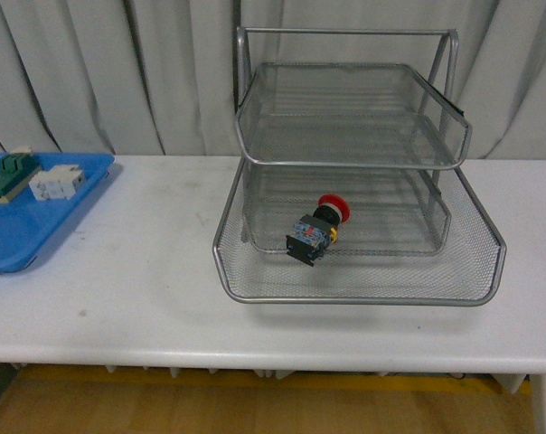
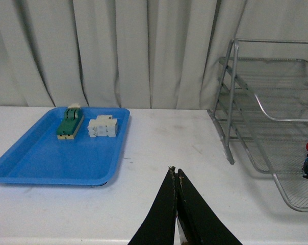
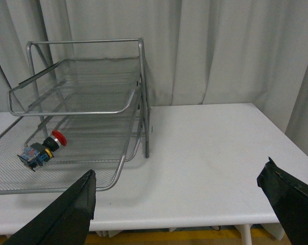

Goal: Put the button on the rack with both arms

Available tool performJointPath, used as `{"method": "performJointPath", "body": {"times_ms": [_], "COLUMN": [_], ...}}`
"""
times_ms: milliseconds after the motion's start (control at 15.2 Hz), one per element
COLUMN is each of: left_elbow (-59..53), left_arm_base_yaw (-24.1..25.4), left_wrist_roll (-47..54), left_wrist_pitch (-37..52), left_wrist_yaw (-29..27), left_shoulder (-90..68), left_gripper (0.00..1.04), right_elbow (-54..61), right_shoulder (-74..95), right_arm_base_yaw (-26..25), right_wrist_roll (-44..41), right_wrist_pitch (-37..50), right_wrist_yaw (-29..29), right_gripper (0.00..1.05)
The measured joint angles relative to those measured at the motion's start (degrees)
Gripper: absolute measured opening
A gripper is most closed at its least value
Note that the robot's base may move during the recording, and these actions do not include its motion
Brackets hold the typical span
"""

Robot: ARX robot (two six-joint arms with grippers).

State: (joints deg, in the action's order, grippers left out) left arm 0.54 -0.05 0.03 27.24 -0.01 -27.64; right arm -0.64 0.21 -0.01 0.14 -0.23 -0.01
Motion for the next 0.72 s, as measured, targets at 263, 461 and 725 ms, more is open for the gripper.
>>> {"method": "performJointPath", "body": {"times_ms": [263, 461, 725], "left_elbow": [-0.02, -0.02, -0.02], "left_arm_base_yaw": [0.0, 0.0, 0.0], "left_wrist_roll": [0.02, 0.02, 0.02], "left_wrist_pitch": [-7.54, -12.0, -16.28], "left_wrist_yaw": [0.0, 0.0, 0.0], "left_shoulder": [7.89, 12.46, 16.7], "left_gripper": [0.02, 0.02, 0.02], "right_elbow": [0.0, 0.0, 0.0], "right_shoulder": [0.0, 0.0, 0.0], "right_arm_base_yaw": [0.0, 0.0, 0.0], "right_wrist_roll": [0.0, 0.0, 0.0], "right_wrist_pitch": [0.0, 0.0, 0.0], "right_wrist_yaw": [0.0, 0.0, 0.0], "right_gripper": [0.98, 0.98, 0.98]}}
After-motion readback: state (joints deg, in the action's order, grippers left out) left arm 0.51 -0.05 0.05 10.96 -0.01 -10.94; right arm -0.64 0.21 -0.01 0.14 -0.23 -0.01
